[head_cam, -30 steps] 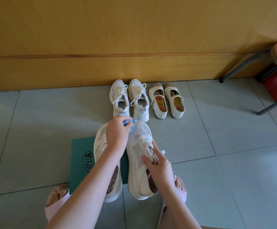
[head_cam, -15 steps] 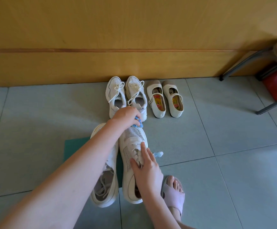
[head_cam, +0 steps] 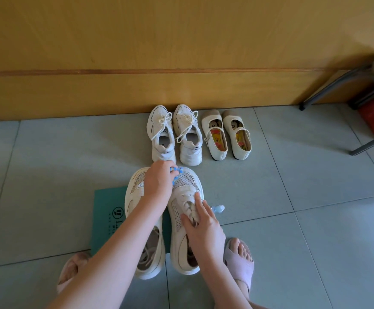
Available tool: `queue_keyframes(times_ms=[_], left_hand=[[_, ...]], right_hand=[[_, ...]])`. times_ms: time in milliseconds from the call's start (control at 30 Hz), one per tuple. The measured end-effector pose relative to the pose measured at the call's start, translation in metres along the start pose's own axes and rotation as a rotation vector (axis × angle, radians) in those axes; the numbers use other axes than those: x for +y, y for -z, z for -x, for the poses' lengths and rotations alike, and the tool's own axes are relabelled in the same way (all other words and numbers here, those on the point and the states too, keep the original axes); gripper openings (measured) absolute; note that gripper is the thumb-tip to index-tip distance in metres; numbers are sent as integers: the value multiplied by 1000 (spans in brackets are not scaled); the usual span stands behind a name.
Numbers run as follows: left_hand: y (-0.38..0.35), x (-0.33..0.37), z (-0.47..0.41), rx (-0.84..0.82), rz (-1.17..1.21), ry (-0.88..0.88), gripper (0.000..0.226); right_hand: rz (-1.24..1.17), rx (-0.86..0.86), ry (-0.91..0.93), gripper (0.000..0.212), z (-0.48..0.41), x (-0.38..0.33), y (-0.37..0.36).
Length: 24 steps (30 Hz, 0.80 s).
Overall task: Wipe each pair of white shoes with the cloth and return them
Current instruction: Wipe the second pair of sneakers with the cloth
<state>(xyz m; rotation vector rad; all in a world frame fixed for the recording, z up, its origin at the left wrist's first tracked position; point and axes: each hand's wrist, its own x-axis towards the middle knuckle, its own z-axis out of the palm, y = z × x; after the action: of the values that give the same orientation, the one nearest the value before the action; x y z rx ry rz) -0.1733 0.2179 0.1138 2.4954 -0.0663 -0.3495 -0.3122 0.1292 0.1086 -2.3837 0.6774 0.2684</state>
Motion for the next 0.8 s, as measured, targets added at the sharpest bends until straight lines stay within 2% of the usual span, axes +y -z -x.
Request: queue_keyframes(times_ms=[300,433,500,600,633,733,800], left_hand=[[-8,-4,30,36,-21,23,17],[0,-5,29,59,143,57,16],[8,1,18,116,222,9,16],[14,17,-9,162,195,-131,16],[14,22,-18,100,153,-167,17],[9,30,-39,-256,-48,-260,17],[10,34,-45,-386,-157,-286,18]], right_hand=[[-42,-20,-5,64,1,1,2],[-83,-31,-12,63,1,2,7],[-106,-35,-20,63,1,4,9],[-146,-44,-33,63,0,7,11],[-152,-46,-36,64,-1,8,11],[-173,-54,-43,64,-2,11,9],[-186,-52,-54,63,-2,12,8]])
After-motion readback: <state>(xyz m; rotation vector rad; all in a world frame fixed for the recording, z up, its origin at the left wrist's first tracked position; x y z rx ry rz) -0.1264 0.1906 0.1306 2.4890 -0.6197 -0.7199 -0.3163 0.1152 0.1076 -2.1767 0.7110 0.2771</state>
